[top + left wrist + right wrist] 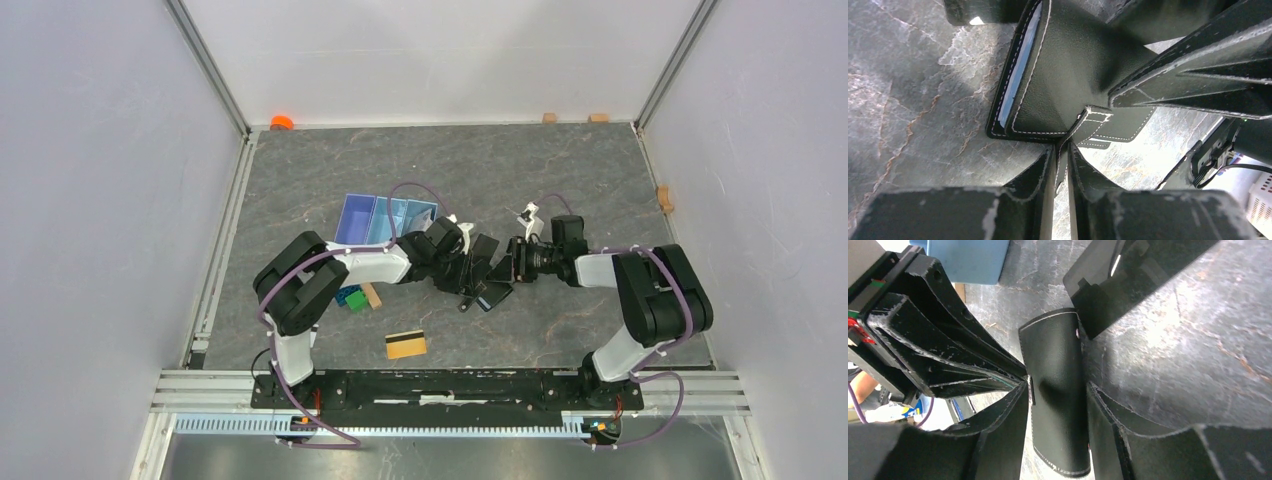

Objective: Put the credit cards into the card holder
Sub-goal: Turn over the card holder at the center of the board.

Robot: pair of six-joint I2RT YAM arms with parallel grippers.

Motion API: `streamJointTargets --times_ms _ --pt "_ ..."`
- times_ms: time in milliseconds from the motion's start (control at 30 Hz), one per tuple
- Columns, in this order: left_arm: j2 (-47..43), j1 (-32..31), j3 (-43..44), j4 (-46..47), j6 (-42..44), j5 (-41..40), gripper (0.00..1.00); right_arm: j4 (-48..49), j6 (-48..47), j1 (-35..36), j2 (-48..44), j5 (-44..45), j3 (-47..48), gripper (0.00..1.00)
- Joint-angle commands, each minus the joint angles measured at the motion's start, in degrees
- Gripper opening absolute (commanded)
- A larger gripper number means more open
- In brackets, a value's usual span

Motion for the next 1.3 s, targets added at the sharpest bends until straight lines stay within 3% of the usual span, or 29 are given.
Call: streamJointTargets --times_ms 0,233,367,500,533,633,733,900,1167,1200,1267 --pt "1.39 -0.33 -2.95 4.86 2.1 0.47 0.17 2.33 1.91 2.6 2.53 -0.46 -1.17 0.51" --pt "0.47 -0.42 -6.69 10.08 3.23 1.33 0.1 2.59 1.92 3.57 4.82 -1.77 -1.65 0.5" --pt "-1.54 -0.38 -7.6 10.26 4.73 1.89 0.12 2.35 1.9 3.56 1.89 -0.86 -2.37 0.27" --pt "-6.55 -0.36 -3.98 3.53 7.12 1.71 0.34 -0.96 0.17 3.66 -5.06 1.86 -1.07 0.02" --pt "-8.64 -0.35 -3.08 1.52 7.74 1.18 0.4 -3.12 -1.27 3.73 -7.14 4.25 -0.15 0.0" --pt "-15.44 -0.18 0.14 -5.3 9.76 -1.65 0.54 -12.3 -8.85 5.53 -14.92 15.8 4.18 0.0" --pt "-21.85 1.17 1.77 -10.78 10.67 -2.93 0.63 -16.91 -16.36 11.6 -22.26 30.1 6.93 0.0" --pt "-30.4 6.52 0.66 -16.25 9.13 -1.76 0.67 -15.29 -22.79 22.62 -28.72 52.25 4.98 0.0" --pt "-38.36 9.28 -5.02 -16.71 8.57 -1.94 0.69 -13.32 -29.02 42.0 -29.74 73.76 -1.0 0.01" --pt "-38.63 9.33 -5.75 -16.2 8.33 -1.9 0.69 -13.48 -29.08 44.66 -29.36 75.44 -0.98 0.06" --pt "-38.94 9.33 -7.42 -14.49 7.8 -0.93 0.7 -16.38 -27.76 48.8 -28.59 77.0 -0.18 0.33"
